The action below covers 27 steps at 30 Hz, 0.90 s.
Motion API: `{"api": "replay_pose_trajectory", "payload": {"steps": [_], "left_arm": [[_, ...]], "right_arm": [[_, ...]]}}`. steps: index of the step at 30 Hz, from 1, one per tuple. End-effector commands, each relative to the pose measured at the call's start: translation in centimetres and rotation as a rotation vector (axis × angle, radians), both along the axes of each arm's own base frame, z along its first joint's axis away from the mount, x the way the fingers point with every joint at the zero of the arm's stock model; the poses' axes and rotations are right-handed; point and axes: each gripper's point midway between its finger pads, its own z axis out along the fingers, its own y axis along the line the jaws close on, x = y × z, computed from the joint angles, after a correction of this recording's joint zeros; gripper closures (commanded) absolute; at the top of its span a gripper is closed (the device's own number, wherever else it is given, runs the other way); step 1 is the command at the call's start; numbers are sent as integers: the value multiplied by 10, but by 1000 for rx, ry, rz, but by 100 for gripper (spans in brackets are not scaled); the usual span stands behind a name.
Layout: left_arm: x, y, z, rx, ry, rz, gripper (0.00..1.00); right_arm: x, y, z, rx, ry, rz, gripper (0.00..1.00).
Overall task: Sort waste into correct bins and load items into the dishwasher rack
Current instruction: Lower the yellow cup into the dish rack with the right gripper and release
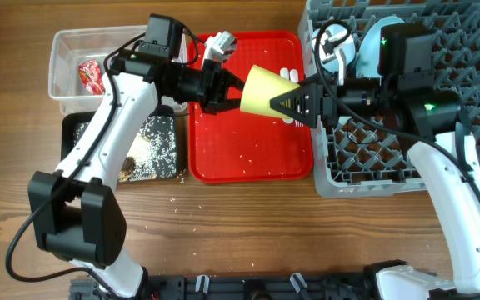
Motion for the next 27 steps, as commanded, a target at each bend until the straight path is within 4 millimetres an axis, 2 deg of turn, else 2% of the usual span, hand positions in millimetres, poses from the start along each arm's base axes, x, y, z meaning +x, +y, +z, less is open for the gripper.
{"api": "replay_pose_trajectory", "payload": {"steps": [1, 3, 6, 12, 16, 17, 19, 21, 25, 27], "left_arm": [[-4, 1, 11, -39, -33, -14, 76], [-3, 1, 11, -38, -33, -14, 67], [-3, 1, 11, -38, -33, -14, 62], [-3, 1, 9, -27, -36, -9, 61], [-2, 0, 8, -21, -38, -6, 60], [-2, 0, 7, -18, -39, -4, 60], [-1, 0, 6, -9, -41, 0, 60], [2, 0, -1, 29, -49, 17, 60], [13, 1, -23, 157, -81, 76, 55], [21, 4, -41, 264, -99, 122, 48]], "right_arm": [[0, 2, -1, 3, -3, 7, 39], [1, 2, 0, 5, -9, 6, 39], [1, 1, 2, 8, -5, -1, 39], [7, -15, 9, 15, -11, -59, 39], [16, -42, 13, -8, 8, -184, 39], [18, -55, 9, -40, 27, -251, 39], [19, -70, 1, -86, 65, -327, 39], [18, -93, -15, -175, 131, -445, 39], [3, -135, -48, -356, 266, -626, 39], [-9, -156, -68, -471, 362, -721, 39]]}}
